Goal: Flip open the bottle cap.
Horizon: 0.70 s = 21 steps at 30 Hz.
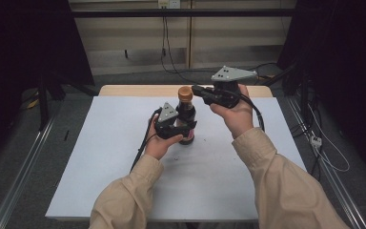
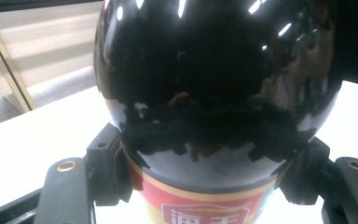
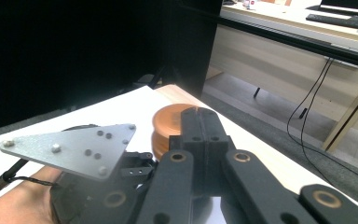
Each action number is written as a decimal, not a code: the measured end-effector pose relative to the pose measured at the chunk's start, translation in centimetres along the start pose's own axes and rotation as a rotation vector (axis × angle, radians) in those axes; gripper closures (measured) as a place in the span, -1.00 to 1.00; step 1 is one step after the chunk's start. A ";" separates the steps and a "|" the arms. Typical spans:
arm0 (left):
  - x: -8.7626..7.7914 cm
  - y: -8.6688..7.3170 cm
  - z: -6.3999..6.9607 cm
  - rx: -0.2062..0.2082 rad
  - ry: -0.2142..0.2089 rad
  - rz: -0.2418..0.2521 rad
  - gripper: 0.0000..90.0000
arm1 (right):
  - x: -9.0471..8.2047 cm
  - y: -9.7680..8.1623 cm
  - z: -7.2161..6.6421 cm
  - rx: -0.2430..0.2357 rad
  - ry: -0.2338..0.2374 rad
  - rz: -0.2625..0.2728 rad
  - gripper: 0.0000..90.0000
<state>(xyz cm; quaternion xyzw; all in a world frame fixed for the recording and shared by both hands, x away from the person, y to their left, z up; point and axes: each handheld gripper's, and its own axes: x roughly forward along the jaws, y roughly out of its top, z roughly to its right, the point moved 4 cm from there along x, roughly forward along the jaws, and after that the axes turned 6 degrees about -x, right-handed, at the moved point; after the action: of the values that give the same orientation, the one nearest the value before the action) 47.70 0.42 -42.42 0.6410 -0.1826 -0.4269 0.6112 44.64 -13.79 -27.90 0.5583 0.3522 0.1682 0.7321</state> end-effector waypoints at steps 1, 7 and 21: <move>0.0 0.0 0.0 0.001 -0.001 0.003 -0.32 | -0.1 -0.1 0.1 0.007 0.001 0.001 1.00; 0.0 -0.1 0.0 -0.004 -0.001 0.008 -0.32 | -0.2 -0.8 0.1 -0.009 0.001 -0.017 1.00; 0.0 -0.1 0.0 -0.004 -0.008 0.011 -0.32 | -0.1 -2.2 0.3 0.011 0.007 -0.041 1.00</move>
<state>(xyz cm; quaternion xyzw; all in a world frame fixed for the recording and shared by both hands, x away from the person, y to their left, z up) 47.69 0.49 -42.55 0.6368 -0.1879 -0.4266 0.6142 44.48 -14.77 -29.93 0.5543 0.3670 0.1533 0.7312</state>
